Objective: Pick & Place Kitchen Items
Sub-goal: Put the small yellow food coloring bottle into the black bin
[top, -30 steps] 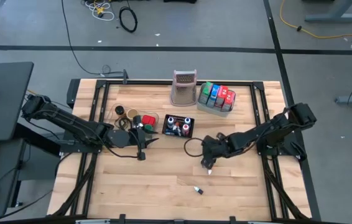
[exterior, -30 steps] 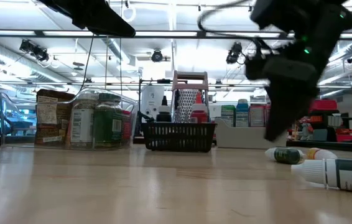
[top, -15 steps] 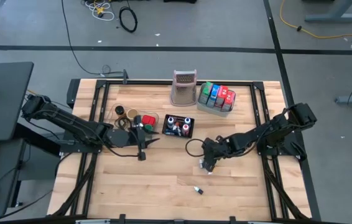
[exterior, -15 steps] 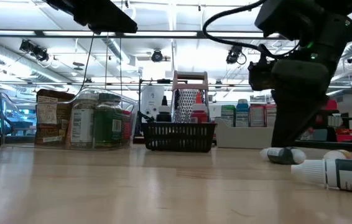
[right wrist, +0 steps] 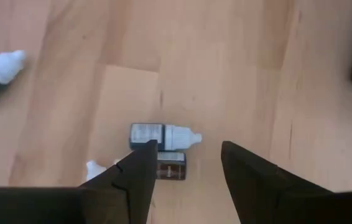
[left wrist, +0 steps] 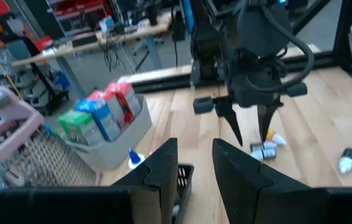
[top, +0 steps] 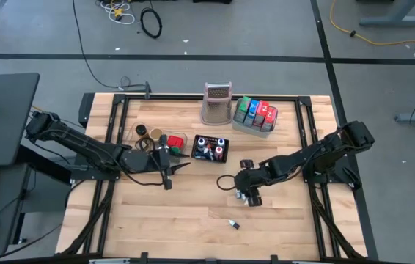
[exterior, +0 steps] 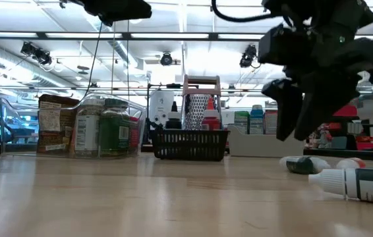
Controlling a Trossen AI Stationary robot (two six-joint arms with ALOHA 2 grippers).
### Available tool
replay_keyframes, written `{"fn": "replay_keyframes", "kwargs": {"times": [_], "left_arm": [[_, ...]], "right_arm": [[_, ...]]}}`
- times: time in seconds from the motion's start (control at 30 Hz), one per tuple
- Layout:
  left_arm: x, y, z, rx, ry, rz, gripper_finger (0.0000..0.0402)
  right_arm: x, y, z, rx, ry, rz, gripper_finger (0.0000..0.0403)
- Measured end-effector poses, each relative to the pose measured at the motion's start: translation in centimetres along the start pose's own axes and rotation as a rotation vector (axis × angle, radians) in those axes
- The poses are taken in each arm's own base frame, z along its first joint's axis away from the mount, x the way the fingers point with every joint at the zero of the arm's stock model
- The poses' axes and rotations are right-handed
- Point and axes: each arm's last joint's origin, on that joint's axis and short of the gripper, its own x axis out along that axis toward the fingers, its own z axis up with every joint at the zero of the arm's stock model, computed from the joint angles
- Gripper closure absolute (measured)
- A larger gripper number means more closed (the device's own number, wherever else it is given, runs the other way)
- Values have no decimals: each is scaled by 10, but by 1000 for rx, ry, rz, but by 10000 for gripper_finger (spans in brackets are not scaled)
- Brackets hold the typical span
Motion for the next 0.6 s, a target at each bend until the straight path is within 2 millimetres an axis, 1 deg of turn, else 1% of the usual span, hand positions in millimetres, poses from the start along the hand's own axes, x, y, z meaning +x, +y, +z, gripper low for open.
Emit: {"fn": "replay_keyframes", "kwargs": {"times": [0.1,0.27,0.4,0.5,0.6], "left_arm": [[0,0,1,13,-7,1,292],[0,0,1,5,-10,2,292],[1,-1,0,-26,-3,1,292],[3,-2,-2,-23,3,2,292],[5,-3,-3,-19,8,1,292]], "right_arm": [[-3,3,1,-47,16,27,213],[-6,14,-14,-119,166,132,213],[-8,30,-26,-116,250,118,213],[-6,41,-29,-186,202,82,213],[-6,49,-28,-299,131,-9,213]]}}
